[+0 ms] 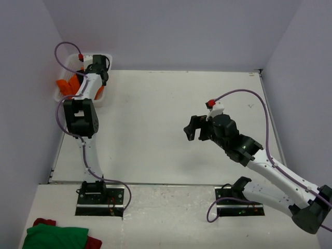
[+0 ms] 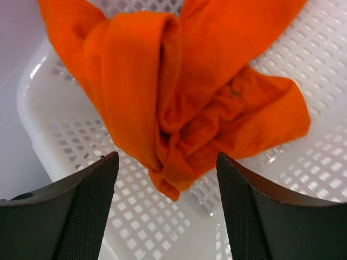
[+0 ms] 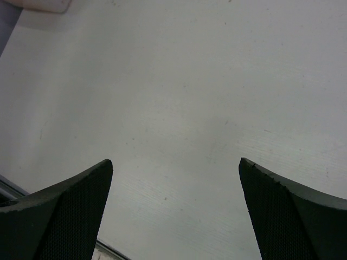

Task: Fold and stack the t-shirts
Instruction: Grab crumpled tshirt from bin with the left arm

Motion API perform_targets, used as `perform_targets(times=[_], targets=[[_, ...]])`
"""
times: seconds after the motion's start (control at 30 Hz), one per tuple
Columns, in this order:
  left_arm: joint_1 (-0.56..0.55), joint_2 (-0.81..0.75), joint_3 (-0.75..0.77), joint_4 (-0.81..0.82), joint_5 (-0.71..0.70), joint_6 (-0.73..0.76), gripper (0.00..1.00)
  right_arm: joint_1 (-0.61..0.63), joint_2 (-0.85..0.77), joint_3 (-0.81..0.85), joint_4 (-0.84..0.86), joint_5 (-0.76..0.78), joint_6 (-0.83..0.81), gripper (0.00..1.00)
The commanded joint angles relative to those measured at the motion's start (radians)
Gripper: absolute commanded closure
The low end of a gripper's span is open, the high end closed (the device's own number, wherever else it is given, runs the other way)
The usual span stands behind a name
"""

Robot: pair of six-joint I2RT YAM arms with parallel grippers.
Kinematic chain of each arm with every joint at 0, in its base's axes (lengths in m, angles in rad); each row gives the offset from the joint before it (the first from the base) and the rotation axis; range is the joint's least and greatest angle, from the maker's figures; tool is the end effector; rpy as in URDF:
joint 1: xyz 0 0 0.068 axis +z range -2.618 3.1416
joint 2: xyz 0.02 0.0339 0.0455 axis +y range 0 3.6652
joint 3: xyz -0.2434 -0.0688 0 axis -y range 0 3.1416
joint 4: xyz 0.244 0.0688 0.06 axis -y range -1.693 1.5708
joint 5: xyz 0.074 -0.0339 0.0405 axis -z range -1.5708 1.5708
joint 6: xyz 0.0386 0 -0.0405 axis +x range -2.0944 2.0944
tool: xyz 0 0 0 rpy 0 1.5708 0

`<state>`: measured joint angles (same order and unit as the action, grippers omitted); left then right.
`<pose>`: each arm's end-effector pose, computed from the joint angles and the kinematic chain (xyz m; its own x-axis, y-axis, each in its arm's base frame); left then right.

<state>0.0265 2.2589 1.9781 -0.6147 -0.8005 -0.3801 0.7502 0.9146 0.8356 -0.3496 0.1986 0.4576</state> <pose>0.4878 0.0406 0.2128 -0.5513 -0.2731 -0.7883 -0.7231 0.6277 0.2883 0.1670 0.1452 0.3004 -0.5100 0.1167 -0.8522 -0.3475 0.8783 0.3283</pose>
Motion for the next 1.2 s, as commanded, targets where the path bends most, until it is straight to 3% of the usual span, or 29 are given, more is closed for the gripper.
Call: perform_targets(times=[0.0,0.37,0.47,0.5,0.53,0.7,0.97,1.17], targets=[[0.059,-0.007,0.051,0.018,-0.043,0.041,0.27,0.008,-0.002,-0.038,0.035,0.002,0.021,0.01],[0.113,0.097,0.084,0.067,0.052,0.072,0.31,0.008,-0.108,-0.044,-0.008,0.032,0.013,0.01],[0.113,0.102,0.077,0.098,0.093,0.076,0.48,0.008,-0.123,-0.072,0.009,0.038,0.016,0.01],[0.113,0.096,0.062,0.119,0.099,0.075,0.61,0.008,-0.118,-0.079,0.008,0.038,0.018,0.01],[0.113,0.090,0.054,0.127,0.115,0.072,0.66,0.008,-0.097,-0.082,0.011,0.039,0.026,0.01],[0.104,-0.030,-0.045,0.237,0.204,0.092,1.00,0.009,-0.017,-0.104,0.043,0.022,0.047,0.02],[0.009,-0.382,-0.183,0.466,0.282,0.233,1.00,0.021,0.069,-0.122,0.104,0.018,0.056,0.02],[-0.112,-0.615,-0.163,0.497,0.418,0.326,1.00,0.035,0.115,-0.122,0.100,0.063,0.076,0.02]])
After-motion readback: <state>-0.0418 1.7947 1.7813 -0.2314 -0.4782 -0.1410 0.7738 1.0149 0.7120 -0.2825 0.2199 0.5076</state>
